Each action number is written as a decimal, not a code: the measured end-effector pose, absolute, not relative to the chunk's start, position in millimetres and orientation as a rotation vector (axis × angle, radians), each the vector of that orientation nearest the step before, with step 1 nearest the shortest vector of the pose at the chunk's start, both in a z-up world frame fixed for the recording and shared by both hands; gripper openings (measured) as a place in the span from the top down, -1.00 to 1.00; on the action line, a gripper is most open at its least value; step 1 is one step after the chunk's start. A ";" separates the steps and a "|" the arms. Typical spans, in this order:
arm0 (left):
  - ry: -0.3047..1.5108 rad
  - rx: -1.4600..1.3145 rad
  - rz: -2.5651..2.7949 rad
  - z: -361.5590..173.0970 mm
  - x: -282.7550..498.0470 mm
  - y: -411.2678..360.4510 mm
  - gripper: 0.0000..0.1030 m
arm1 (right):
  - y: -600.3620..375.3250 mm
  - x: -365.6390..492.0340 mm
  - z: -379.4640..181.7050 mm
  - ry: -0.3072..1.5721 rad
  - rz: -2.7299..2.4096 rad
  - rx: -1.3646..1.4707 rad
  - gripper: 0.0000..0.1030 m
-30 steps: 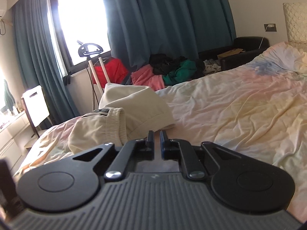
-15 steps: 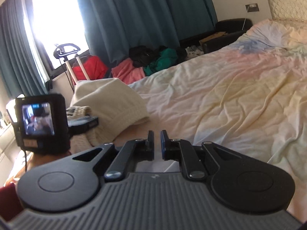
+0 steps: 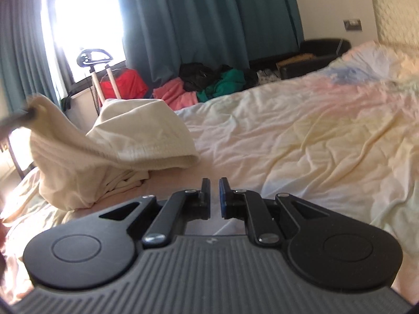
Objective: Fold clothes
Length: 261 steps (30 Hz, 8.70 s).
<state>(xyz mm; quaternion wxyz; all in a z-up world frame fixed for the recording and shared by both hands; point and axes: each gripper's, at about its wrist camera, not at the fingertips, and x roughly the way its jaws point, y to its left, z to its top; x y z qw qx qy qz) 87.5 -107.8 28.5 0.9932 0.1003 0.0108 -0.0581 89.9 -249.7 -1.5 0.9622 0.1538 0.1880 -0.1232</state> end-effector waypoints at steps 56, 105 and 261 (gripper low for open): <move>0.486 -0.447 -0.010 -10.3 54.7 152.1 0.14 | -121.8 53.7 50.7 0.349 0.114 -0.062 0.81; 0.664 -0.774 -0.053 -75.5 97.5 216.5 0.63 | -169.2 95.7 -23.8 0.772 0.318 0.888 0.05; 0.505 0.114 -0.148 22.8 253.0 -143.4 0.89 | -252.2 98.2 6.2 0.509 -0.169 0.482 -0.03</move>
